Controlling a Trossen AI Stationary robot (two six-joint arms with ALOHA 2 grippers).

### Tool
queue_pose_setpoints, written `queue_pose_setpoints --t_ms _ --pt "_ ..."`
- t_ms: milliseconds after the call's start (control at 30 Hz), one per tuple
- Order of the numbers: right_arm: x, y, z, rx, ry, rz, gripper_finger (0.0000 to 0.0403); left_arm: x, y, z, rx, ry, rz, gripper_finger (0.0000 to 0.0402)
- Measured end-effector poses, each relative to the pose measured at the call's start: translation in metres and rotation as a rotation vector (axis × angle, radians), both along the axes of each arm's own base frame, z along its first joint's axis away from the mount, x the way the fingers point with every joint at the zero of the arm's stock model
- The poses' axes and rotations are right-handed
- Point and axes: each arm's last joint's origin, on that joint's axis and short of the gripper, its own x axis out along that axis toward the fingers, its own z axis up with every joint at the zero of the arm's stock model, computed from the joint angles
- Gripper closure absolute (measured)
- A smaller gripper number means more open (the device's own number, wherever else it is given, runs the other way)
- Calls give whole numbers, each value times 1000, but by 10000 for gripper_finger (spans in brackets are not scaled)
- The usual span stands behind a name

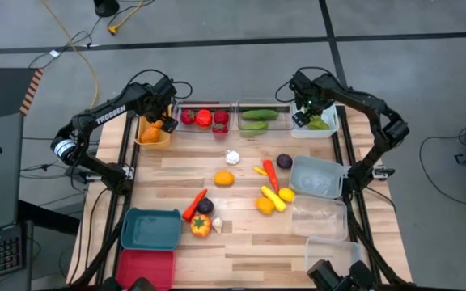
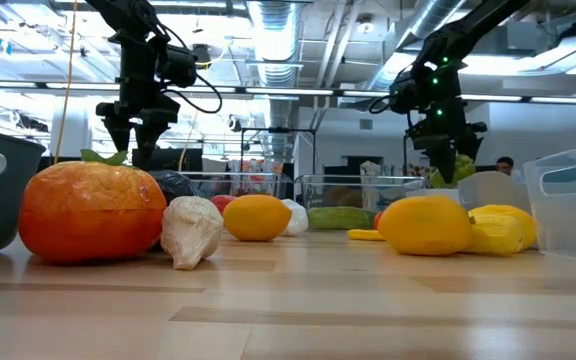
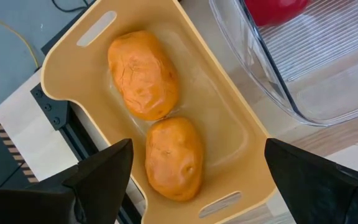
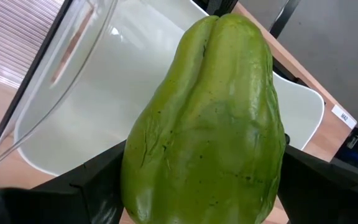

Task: Sort produce into baskets
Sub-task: Put the green chayote into the white bin, then put the yellow lemon into the blue bin

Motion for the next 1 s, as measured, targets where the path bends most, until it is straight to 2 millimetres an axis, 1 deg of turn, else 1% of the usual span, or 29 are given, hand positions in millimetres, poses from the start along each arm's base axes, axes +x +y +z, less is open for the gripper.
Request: queue_pose_setpoints --t_ms 133,233,300,367,533,633,733,800,900,1000 --pt "0 0 0 0 0 0 27 0 0 0 0 0 0 49" --pt "0 0 0 1 0 0 12 0 0 0 0 0 0 49" --pt "-1 1 0 -2 -4 -36 6 0 0 0 0 0 0 49" --pt "-1 1 0 -3 -7 -53 8 0 0 0 0 0 0 49" --pt "-1 1 0 8 7 -4 21 1 1 0 6 -4 -8 49" --pt "-1 0 1 4 2 -9 22 2 2 3 24 -13 -25 49" --pt "0 0 7 -18 -15 -9 21 4 5 15 56 -39 -31 49" --pt "-1 1 15 -49 -40 -8 21 6 7 25 79 -60 -33 49" --pt "-6 7 31 -112 -91 -8 21 11 8 42 114 -105 -66 49" --pt "-13 16 51 -177 -144 -6 21 19 5 58 145 -156 -109 49"
